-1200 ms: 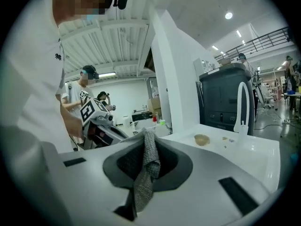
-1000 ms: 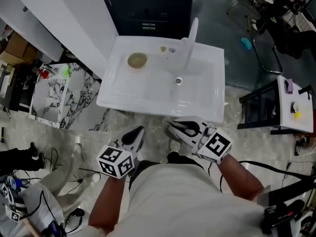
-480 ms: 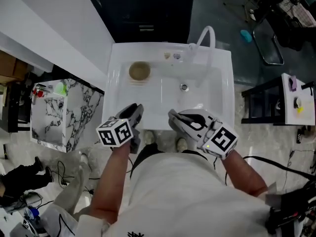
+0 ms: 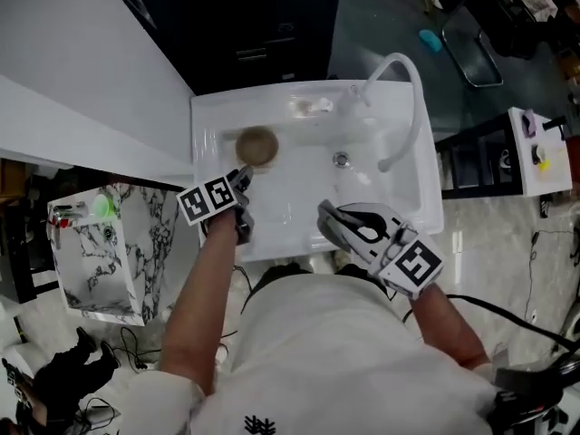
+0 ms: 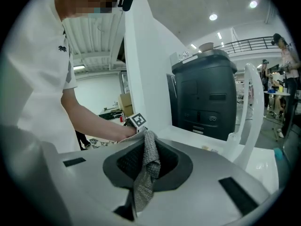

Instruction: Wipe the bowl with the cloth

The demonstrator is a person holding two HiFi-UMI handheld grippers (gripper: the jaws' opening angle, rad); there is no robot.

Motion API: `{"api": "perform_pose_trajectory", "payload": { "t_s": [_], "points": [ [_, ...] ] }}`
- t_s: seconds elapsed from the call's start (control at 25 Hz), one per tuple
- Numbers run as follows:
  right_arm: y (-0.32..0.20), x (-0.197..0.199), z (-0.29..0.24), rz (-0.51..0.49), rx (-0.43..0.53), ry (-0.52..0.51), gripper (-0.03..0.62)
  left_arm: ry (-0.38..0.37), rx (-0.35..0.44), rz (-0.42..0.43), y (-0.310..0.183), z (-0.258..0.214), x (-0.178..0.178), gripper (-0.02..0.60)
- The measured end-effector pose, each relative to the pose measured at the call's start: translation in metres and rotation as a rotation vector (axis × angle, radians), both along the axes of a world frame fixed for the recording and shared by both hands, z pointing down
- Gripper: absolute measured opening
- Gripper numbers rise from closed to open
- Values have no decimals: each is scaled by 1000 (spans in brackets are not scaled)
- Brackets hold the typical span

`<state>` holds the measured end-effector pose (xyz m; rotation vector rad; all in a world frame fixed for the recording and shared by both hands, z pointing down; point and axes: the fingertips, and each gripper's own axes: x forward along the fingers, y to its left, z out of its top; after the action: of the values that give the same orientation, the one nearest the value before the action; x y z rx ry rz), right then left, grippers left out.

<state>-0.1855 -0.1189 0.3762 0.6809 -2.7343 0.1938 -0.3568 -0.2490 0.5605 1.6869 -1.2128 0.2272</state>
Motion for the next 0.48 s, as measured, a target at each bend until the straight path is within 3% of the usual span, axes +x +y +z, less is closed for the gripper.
{"api": "perform_pose_trajectory", "payload": {
  "t_s": [0.2, 0.48],
  "points": [
    [1, 6, 7, 90, -15, 31, 32, 5, -54, -4, -23, 28, -9, 190],
    [2, 15, 8, 168, -35, 46, 32, 43, -119, -26, -37, 55, -6, 192]
  ]
}}
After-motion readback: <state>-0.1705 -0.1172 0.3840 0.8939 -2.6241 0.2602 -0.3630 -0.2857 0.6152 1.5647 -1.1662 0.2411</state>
